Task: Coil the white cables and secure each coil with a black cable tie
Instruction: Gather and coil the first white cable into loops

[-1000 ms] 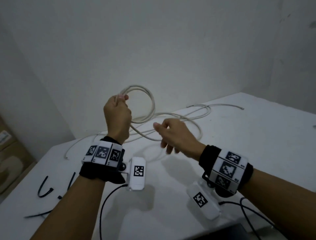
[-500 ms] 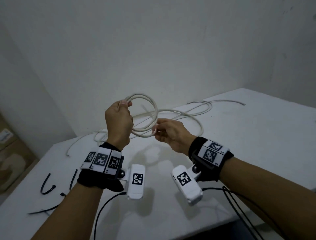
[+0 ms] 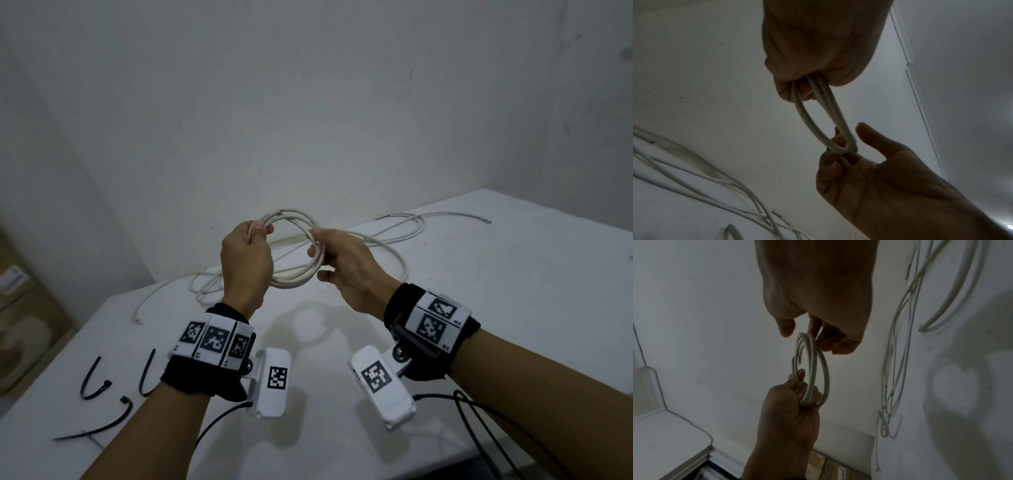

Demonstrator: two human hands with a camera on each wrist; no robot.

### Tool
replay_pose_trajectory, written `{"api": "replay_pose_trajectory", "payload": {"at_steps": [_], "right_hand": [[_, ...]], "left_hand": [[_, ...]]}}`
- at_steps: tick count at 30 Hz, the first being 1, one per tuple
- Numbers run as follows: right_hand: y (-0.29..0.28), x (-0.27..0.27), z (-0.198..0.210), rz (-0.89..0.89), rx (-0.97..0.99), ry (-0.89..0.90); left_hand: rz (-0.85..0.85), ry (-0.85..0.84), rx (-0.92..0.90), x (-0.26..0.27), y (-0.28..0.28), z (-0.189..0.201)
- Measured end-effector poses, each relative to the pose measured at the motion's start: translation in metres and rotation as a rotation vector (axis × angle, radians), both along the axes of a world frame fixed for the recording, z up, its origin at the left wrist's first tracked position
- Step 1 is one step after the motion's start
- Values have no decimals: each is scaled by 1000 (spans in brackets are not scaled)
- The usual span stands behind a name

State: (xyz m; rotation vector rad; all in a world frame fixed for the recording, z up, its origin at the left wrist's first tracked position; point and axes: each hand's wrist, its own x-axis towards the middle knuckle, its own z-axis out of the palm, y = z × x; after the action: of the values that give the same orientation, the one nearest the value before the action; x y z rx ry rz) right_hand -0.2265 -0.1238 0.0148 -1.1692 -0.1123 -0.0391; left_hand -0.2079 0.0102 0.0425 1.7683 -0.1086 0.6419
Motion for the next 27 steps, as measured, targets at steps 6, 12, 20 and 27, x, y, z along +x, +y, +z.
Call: {"api": "replay_pose_trajectory", "payload": {"at_steps": [6,12,20,27], "right_hand": [[5,-2,0,-8,-77,47],[7,-6,2,83,242,61],[13,-10,3,-14,318,89],[8,-15,0,166,403,75]], "left_hand": [[1,24,-57,0,-3,-4],[12,55,-128,0,-4,-2],[-27,46,-124,-3,-1,-1],[-48,117,-212,-8,0,1]]}}
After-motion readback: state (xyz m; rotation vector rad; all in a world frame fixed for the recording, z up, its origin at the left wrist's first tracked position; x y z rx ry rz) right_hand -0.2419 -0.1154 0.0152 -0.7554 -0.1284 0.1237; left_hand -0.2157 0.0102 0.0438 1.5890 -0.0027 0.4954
